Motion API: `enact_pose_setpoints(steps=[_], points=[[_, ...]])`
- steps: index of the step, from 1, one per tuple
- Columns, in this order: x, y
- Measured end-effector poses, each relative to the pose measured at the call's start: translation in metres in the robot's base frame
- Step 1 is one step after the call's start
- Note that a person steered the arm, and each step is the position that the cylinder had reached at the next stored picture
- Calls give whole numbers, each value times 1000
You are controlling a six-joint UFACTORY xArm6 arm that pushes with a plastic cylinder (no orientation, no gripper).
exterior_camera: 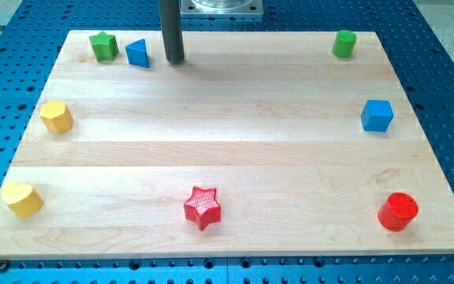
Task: Place the blue triangle at the center of the board
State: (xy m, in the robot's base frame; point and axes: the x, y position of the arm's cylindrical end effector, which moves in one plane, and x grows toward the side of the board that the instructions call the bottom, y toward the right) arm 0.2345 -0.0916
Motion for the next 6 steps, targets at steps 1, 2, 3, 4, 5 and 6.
enact_pose_setpoints(steps=[1,2,3,4,5,6], points=[[-15,-51],[-6,-90],[57,-39],[121,27],[131,61],[128,96]])
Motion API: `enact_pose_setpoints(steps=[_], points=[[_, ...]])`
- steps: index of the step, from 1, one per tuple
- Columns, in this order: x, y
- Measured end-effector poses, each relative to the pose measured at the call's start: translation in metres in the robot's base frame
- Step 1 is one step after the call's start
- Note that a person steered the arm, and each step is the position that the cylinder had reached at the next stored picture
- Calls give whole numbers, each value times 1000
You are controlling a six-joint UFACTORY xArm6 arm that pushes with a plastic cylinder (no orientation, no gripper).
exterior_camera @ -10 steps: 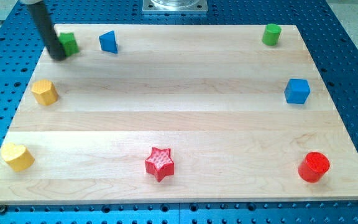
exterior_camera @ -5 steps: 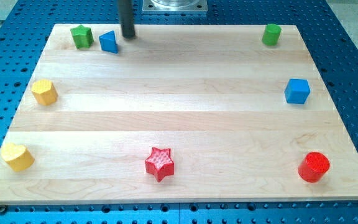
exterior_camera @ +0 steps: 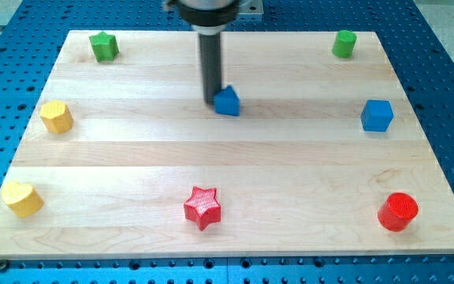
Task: Place the blue triangle at the center of the board
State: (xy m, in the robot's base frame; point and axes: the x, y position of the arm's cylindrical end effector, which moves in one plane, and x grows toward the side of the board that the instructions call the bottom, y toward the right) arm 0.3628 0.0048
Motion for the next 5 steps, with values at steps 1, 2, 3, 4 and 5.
enact_pose_setpoints(steps=[1,2,3,4,5], points=[[-44,44],[-48,65],[-48,79],[-48,83],[-40,133]])
